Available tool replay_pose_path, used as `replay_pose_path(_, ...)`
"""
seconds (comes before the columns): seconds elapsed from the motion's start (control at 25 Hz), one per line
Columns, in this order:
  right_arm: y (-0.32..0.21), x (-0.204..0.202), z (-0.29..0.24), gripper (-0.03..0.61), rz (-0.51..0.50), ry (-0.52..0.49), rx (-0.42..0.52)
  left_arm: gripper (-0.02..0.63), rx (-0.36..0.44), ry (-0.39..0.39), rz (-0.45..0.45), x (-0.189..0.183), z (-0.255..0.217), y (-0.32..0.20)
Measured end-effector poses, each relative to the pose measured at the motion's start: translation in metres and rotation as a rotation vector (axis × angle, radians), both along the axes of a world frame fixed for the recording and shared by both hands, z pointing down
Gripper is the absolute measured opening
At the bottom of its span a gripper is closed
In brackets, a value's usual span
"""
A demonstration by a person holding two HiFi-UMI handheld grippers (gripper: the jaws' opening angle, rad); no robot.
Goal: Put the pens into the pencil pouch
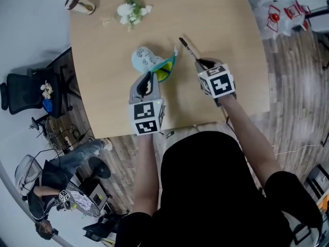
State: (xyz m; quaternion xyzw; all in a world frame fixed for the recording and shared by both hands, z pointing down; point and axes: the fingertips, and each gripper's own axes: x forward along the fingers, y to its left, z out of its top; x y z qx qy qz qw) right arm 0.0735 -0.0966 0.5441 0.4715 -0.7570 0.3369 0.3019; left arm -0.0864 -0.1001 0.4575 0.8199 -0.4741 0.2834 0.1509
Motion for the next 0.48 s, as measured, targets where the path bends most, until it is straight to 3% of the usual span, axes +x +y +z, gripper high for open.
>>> replay_pose_path(0.48, 0.024, 0.003, -0.042, 0.043, -0.027, -0.028, 0.049, 0.035, 0.015, 0.042, -0.016, 0.002, 0.001, 0.004)
